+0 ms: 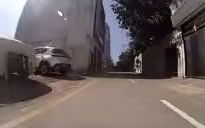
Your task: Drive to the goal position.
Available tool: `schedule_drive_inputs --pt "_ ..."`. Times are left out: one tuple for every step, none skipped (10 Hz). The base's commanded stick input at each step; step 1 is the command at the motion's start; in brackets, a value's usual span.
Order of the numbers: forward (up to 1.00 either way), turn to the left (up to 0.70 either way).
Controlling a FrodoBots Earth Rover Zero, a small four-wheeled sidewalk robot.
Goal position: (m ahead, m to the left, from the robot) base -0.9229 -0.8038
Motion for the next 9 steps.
schedule_drive_inputs --pt "1.0 0.0" --pt "1.0 0.0" --pt "1.0 0.0" --pt "1.0 0.0" --pt "1.0 0.0" --pt "1.0 0.0" --pt "1.0 -0.27" --pt "1.0 -0.27" --pt "1.0 -0.27"
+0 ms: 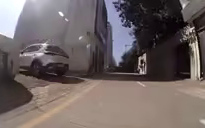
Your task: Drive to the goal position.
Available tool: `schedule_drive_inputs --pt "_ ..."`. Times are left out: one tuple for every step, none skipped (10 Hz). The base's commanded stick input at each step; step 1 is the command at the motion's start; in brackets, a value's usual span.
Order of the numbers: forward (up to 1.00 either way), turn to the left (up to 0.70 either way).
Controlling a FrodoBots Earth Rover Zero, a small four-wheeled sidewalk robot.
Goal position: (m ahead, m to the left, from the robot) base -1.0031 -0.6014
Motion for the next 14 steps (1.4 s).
schedule_drive_inputs --pt "1.0 -0.27" --pt "1.0 -0.27" --pt "1.0 -0.27" --pt "1.0 -0.27" --pt "1.0 -0.27" --pt "1.0 -0.27" --pt "1.0 0.0" --pt "1.0 0.0" --pt "1.0 0.0" --pt "1.0 0.0" --pt "1.0 0.0" --pt "1.0 0.0" --pt "1.0 0.0" --pt "1.0 0.0"
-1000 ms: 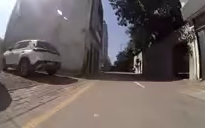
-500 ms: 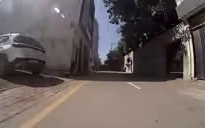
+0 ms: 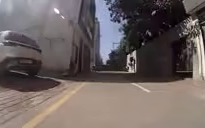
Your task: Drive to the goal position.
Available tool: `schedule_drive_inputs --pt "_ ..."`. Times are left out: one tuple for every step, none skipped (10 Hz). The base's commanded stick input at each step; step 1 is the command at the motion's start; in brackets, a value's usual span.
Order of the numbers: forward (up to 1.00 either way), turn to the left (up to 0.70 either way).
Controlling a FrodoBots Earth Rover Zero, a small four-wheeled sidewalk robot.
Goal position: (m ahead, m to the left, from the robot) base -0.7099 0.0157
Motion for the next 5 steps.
schedule_drive_inputs --pt "1.0 0.0" --pt "1.0 0.0" --pt "1.0 0.0" --pt "1.0 0.0" --pt "1.0 0.0"
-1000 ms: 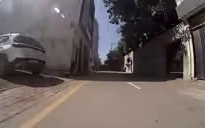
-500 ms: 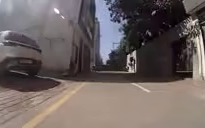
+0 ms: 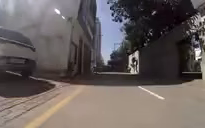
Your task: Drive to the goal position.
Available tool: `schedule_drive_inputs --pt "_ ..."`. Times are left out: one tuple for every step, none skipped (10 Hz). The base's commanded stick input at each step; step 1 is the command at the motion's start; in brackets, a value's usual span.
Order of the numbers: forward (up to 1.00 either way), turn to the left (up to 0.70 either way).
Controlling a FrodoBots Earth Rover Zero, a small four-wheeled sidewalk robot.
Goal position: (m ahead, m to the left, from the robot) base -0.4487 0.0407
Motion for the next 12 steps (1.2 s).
schedule_drive_inputs --pt "1.0 0.0" --pt "1.0 0.0" --pt "1.0 0.0" --pt "1.0 0.0" --pt "1.0 0.0" --pt "1.0 0.0" --pt "1.0 0.0" --pt "1.0 0.0" --pt "1.0 0.0" --pt "1.0 0.0" --pt "1.0 0.0" --pt "1.0 0.0"
